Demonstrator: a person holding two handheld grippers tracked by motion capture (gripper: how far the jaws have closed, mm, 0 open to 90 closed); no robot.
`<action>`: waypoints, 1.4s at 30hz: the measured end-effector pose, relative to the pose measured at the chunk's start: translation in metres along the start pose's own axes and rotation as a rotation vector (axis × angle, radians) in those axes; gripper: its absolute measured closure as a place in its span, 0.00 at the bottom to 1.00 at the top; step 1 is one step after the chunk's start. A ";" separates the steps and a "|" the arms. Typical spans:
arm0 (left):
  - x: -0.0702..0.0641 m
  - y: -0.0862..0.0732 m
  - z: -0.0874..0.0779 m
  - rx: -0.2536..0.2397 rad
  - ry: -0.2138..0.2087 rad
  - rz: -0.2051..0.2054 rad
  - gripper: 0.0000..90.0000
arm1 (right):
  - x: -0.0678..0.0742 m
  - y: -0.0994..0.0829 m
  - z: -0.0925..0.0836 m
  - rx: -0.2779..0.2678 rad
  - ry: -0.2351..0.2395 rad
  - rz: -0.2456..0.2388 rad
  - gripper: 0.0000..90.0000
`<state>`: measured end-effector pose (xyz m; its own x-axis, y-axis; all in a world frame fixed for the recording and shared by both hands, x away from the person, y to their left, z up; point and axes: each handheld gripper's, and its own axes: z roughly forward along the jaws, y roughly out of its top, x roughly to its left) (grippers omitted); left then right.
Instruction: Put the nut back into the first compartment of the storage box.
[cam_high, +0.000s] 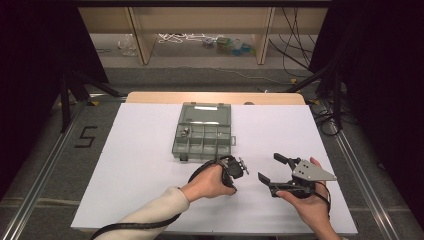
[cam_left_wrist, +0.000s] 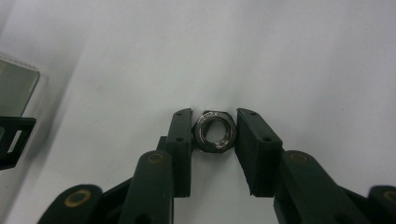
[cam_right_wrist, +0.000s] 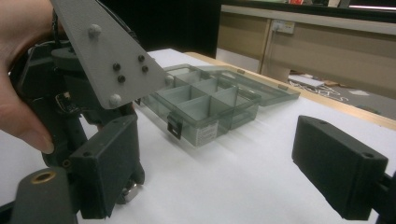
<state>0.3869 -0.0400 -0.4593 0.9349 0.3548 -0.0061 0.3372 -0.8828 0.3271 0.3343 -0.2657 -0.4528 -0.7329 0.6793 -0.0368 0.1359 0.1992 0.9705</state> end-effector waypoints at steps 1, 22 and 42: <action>0.000 0.000 0.000 -0.001 0.001 -0.003 0.75 | 0.000 0.000 0.000 0.002 0.001 0.003 0.18; -0.002 -0.002 -0.002 -0.015 0.012 -0.014 0.78 | 0.000 0.000 0.000 -0.006 0.008 0.008 0.18; 0.005 -0.007 -0.022 -0.087 0.044 -0.063 0.78 | 0.000 0.000 0.000 -0.007 0.008 0.007 0.18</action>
<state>0.3867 -0.0250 -0.4413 0.9059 0.4233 0.0117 0.3821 -0.8290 0.4085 0.3345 -0.2655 -0.4531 -0.7370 0.6753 -0.0280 0.1367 0.1895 0.9723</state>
